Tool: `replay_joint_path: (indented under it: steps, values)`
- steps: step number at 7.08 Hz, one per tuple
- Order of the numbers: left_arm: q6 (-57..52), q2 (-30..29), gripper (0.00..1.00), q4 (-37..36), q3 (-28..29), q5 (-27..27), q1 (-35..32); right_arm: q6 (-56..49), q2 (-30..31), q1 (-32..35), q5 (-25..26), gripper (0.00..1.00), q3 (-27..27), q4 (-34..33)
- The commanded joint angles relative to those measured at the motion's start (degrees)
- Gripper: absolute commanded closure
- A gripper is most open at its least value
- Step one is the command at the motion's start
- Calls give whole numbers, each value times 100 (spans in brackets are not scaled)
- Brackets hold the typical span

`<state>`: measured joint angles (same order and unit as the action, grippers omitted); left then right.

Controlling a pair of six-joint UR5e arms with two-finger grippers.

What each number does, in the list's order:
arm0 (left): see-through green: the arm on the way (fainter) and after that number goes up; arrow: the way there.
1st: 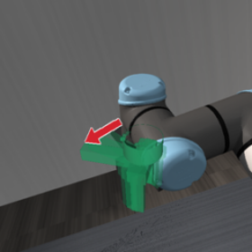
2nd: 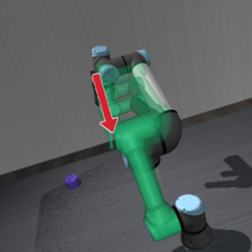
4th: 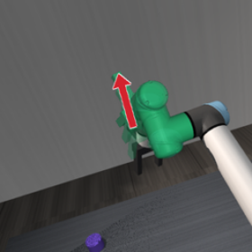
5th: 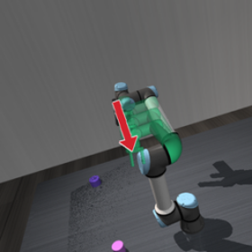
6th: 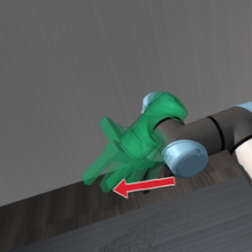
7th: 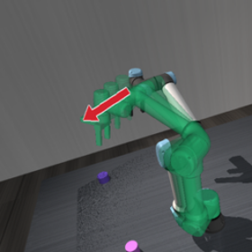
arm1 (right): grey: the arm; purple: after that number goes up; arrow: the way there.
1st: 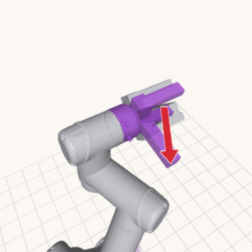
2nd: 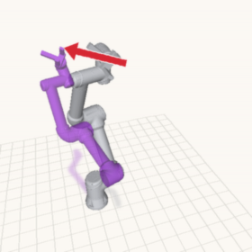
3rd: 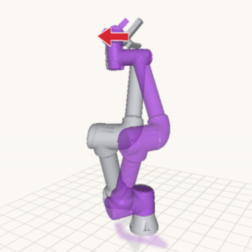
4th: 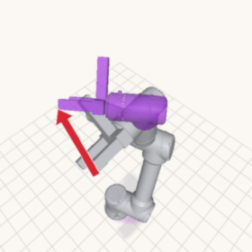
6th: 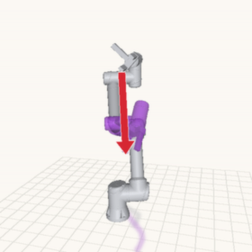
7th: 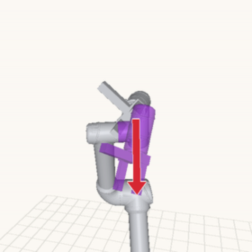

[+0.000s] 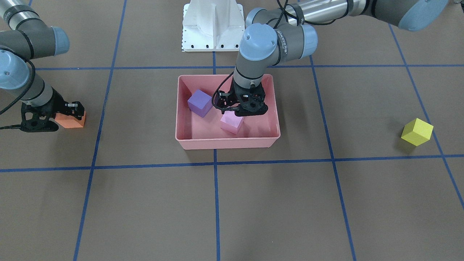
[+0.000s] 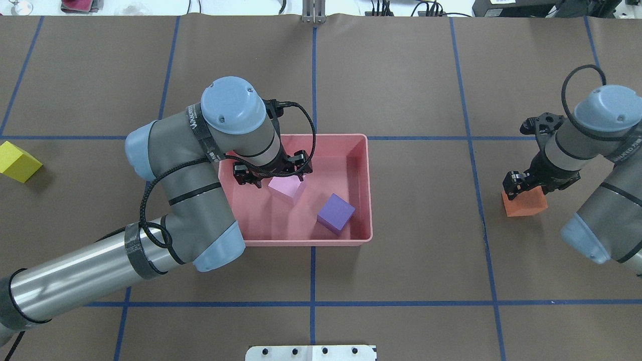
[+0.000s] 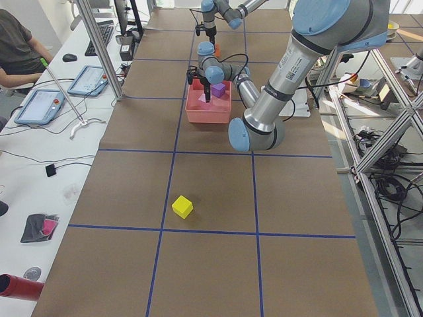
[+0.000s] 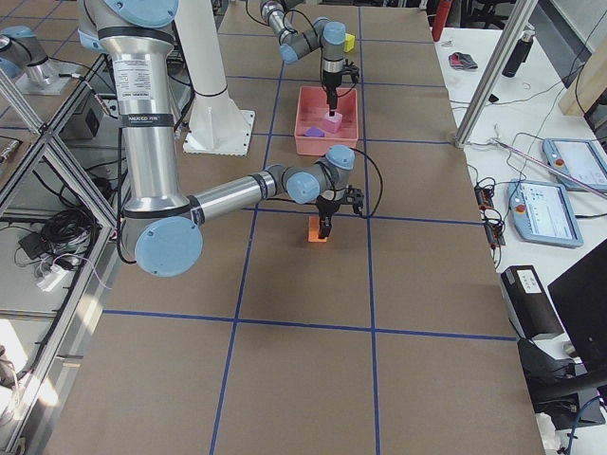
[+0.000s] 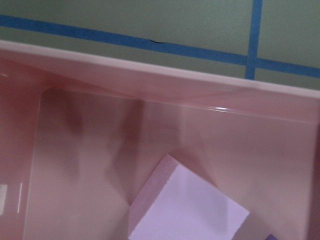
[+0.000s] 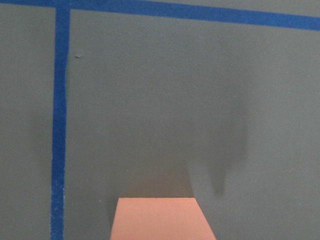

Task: Place blocks into pink bin with both arms
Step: 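Release the lilac cube in the bin while the right gripper grasps the orange cube, then drop orange cube into bin with right gripper while left reaches yellow cube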

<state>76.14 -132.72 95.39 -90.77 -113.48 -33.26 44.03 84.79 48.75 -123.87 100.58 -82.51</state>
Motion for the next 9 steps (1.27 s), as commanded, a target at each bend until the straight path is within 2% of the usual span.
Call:
replay_joint_path:
  steps: [1,2,3,4,5,6,7,8,9]
  values:
    - [-203,262,1,-29,-543,-33,-512,88,-76,-15,-197,100,92,25]
    - [-788,873,1,-38,-1269,-68,-715,123,-233,-6,-451,100,267,-54]
    - [-1759,1688,1,-29,-1912,-95,-1048,715,-679,81,-549,100,269,-168]
    - [-2535,2219,1,32,-2083,-95,-1365,1121,-1492,73,-524,100,234,-804]
    - [-3326,2468,1,33,-2050,-147,-1838,1317,-2336,73,-507,100,242,-1689]
    - [-4151,2783,1,33,-1911,-722,-2373,1841,-2831,21,-506,100,234,-1907]
    - [-5343,3065,1,50,-1561,-1180,-3031,2446,-3193,-188,-463,100,225,-1909]
    - [-6286,3076,1,50,-1036,-1489,-3551,2940,-3527,-608,-193,100,225,-1900]
    - [-7270,3050,1,189,-361,-1684,-4061,3458,-3844,-1169,384,100,155,-1883]
